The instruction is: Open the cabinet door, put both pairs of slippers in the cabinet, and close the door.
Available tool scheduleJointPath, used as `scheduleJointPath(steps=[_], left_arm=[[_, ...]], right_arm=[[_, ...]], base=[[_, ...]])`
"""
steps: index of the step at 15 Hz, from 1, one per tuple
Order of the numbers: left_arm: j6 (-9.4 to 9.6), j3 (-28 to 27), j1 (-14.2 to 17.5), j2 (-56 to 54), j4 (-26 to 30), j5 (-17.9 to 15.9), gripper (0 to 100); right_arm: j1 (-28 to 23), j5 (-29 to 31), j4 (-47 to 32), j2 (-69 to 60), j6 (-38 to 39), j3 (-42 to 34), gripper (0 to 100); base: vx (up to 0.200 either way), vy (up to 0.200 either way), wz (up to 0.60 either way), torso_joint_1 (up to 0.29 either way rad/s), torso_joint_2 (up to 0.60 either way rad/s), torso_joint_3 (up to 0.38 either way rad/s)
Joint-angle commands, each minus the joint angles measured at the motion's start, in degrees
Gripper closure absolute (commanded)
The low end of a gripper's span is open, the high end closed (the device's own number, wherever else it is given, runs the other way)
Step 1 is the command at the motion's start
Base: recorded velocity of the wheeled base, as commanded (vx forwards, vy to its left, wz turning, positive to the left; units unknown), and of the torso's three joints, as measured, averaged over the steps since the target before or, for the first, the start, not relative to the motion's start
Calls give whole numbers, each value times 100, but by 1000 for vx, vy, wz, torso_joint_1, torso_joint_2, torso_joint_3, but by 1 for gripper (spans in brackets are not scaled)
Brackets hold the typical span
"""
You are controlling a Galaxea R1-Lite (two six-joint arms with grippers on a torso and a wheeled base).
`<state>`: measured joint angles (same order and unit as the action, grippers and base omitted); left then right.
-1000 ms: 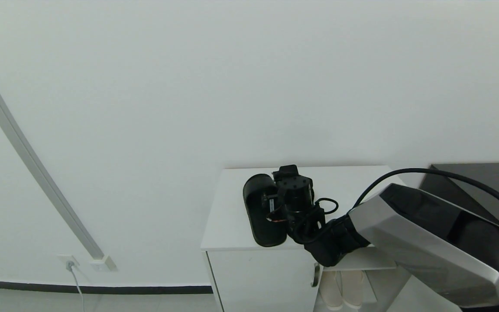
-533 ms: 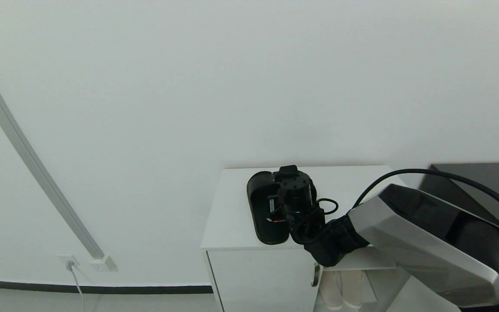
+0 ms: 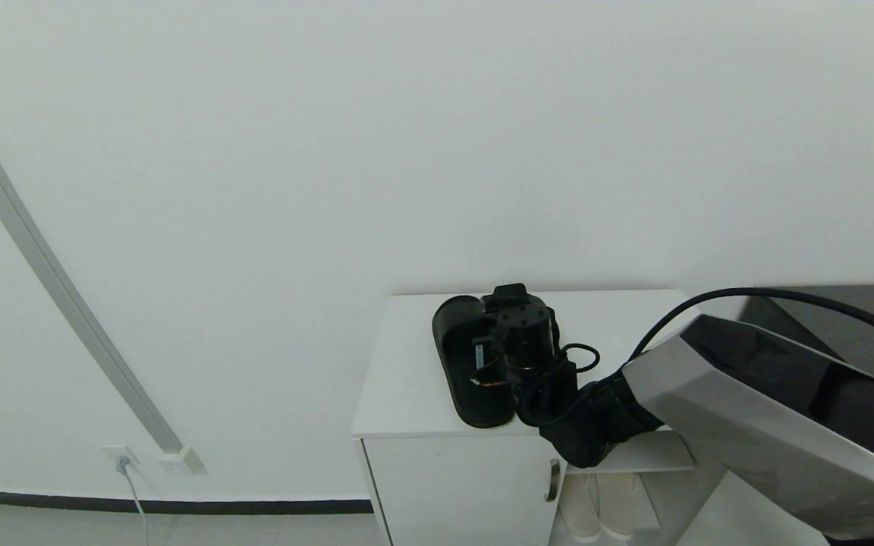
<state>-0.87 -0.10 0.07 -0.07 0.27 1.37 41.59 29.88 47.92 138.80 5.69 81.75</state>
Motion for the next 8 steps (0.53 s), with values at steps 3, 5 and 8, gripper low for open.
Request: scheduleJointPath(steps=[3, 5, 8], left_arm=[[-1, 1, 1, 7, 0, 4, 100], [-1, 1, 1, 7, 0, 4, 100], [-1, 1, 1, 7, 0, 4, 100]], right_arm=[[24, -8, 244, -284, -7, -326, 100], [33, -17, 244, -538, -16, -485, 100], [130, -131, 244, -1206, -16, -1091, 100]], base=[[0, 0, 0, 0, 0, 0], [0, 0, 0, 0, 0, 0], [0, 0, 0, 0, 0, 0]])
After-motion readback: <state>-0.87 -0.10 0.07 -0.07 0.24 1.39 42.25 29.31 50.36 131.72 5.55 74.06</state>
